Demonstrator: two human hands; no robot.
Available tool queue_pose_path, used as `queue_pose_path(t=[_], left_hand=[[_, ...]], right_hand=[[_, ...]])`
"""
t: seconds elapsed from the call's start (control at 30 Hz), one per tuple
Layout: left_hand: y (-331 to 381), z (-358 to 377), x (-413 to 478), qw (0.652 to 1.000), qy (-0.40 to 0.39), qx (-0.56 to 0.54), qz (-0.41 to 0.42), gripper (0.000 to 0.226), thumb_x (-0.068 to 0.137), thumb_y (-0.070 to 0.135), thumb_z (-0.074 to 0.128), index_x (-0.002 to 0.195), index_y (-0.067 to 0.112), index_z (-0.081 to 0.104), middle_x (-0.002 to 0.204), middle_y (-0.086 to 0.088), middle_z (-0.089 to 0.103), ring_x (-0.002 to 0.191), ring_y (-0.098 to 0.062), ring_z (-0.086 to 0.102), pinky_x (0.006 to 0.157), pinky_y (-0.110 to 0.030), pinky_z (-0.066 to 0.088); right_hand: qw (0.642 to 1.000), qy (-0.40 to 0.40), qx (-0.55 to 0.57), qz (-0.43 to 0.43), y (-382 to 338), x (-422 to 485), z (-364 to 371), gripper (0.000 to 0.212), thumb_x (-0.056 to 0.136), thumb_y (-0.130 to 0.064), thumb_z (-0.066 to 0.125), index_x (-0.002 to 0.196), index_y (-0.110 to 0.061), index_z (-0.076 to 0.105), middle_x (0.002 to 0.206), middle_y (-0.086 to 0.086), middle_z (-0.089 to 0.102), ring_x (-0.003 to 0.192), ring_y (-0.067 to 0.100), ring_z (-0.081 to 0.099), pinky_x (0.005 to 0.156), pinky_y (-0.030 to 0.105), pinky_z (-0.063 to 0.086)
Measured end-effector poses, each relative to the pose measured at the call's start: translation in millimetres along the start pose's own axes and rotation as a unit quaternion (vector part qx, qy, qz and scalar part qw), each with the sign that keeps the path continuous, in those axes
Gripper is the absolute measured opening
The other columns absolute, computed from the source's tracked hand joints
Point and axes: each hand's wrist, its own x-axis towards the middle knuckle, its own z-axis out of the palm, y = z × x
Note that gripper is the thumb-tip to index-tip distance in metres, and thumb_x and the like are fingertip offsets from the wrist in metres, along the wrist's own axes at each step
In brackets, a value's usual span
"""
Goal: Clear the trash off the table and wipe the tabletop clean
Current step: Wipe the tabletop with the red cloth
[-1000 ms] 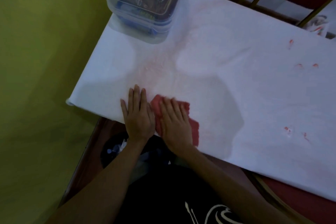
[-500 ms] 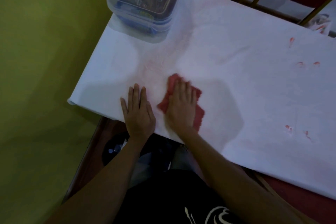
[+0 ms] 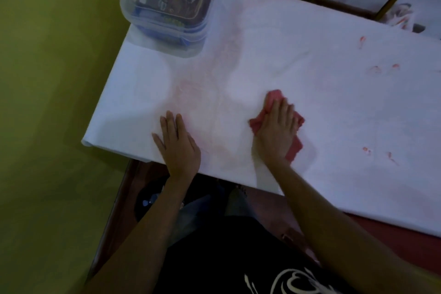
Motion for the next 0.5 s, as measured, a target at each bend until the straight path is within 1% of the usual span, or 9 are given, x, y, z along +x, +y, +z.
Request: queue_pose_path(t=[0.07, 0.13, 0.17, 0.23, 0.27, 0.3, 0.33, 0.4, 0.5], left_hand=[[15, -3, 2, 0.999, -0.033, -0.018, -0.021, 0.058, 0.097, 0.02, 0.032, 0.153, 0.004, 0.029, 0.164, -0.016, 0.013, 0.153, -0.031, 0.006, 0.12, -0.062, 0.007], [33, -7, 2, 0.998, -0.052, -0.019, 0.014, 0.058, 0.095, 0.017, 0.039, 0.151, 0.004, 0.032, 0.165, -0.017, 0.011, 0.153, -0.031, 0.004, 0.121, -0.061, 0.005], [42, -8, 2, 0.997, -0.059, -0.013, 0.046, 0.057, 0.094, 0.017, 0.041, 0.149, 0.005, 0.034, 0.165, -0.016, 0.01, 0.154, -0.03, 0.002, 0.121, -0.06, 0.003], [59, -7, -1, 0.992, -0.075, -0.011, 0.103, 0.055, 0.094, 0.018, 0.041, 0.148, 0.006, 0.038, 0.165, -0.014, 0.011, 0.154, -0.029, 0.001, 0.122, -0.058, 0.0], [67, -7, -4, 0.988, -0.083, -0.016, 0.127, 0.054, 0.094, 0.018, 0.04, 0.147, 0.006, 0.04, 0.165, -0.014, 0.012, 0.154, -0.028, 0.002, 0.122, -0.058, 0.001], [74, -5, -7, 0.984, -0.089, -0.024, 0.15, 0.055, 0.093, 0.017, 0.037, 0.146, 0.005, 0.041, 0.165, -0.014, 0.014, 0.154, -0.028, 0.004, 0.122, -0.058, 0.003], [81, -3, -10, 0.979, -0.099, -0.035, 0.173, 0.055, 0.093, 0.017, 0.035, 0.146, 0.005, 0.041, 0.164, -0.014, 0.015, 0.154, -0.028, 0.004, 0.122, -0.057, 0.004], [93, 3, -17, 0.966, -0.128, -0.055, 0.218, 0.055, 0.094, 0.013, 0.036, 0.148, 0.005, 0.038, 0.165, -0.013, 0.012, 0.154, -0.027, 0.002, 0.124, -0.053, 0.004], [105, 17, -29, 0.945, -0.165, -0.066, 0.276, 0.055, 0.096, 0.01, 0.038, 0.151, 0.005, 0.035, 0.165, -0.013, 0.01, 0.154, -0.027, 0.0, 0.124, -0.05, 0.004]], right_hand=[[0.998, -0.021, -0.003, -0.053, -25, -31, 7, 0.088, 0.092, -0.063, 0.041, 0.158, -0.011, 0.015, 0.165, 0.013, 0.015, 0.153, 0.035, 0.009, 0.124, 0.051, 0.008], [0.984, -0.072, 0.005, -0.165, -30, -70, 7, 0.089, 0.093, -0.067, 0.038, 0.159, -0.016, 0.006, 0.167, 0.009, 0.002, 0.154, 0.03, -0.003, 0.124, 0.05, -0.001], [0.971, -0.093, 0.008, -0.222, -22, -84, 3, 0.089, 0.093, -0.067, 0.037, 0.16, -0.017, 0.005, 0.167, 0.008, 0.0, 0.154, 0.028, -0.006, 0.124, 0.051, 0.0], [0.947, -0.103, -0.005, -0.305, 16, -94, -3, 0.084, 0.094, -0.063, 0.037, 0.159, -0.017, 0.011, 0.166, 0.006, 0.004, 0.154, 0.027, 0.0, 0.123, 0.055, 0.013], [0.949, -0.083, -0.017, -0.303, 42, -92, -4, 0.083, 0.093, -0.063, 0.038, 0.158, -0.015, 0.018, 0.165, 0.006, 0.01, 0.153, 0.027, 0.007, 0.12, 0.055, 0.021], [0.963, -0.065, -0.026, -0.261, 68, -87, -6, 0.085, 0.092, -0.064, 0.039, 0.157, -0.012, 0.023, 0.164, 0.008, 0.016, 0.152, 0.028, 0.013, 0.119, 0.054, 0.025], [0.979, -0.05, -0.035, -0.192, 91, -81, -10, 0.089, 0.09, -0.067, 0.039, 0.156, -0.008, 0.024, 0.163, 0.01, 0.019, 0.151, 0.03, 0.017, 0.118, 0.053, 0.027], [0.997, -0.025, -0.041, -0.057, 111, -67, -17, 0.093, 0.091, -0.065, 0.039, 0.155, 0.0, 0.022, 0.162, 0.018, 0.021, 0.15, 0.036, 0.019, 0.118, 0.054, 0.026], [0.996, -0.048, -0.01, 0.068, 67, -69, -20, 0.095, 0.093, -0.056, 0.052, 0.156, 0.0, 0.011, 0.164, 0.019, 0.011, 0.152, 0.035, 0.007, 0.124, 0.053, 0.012]])
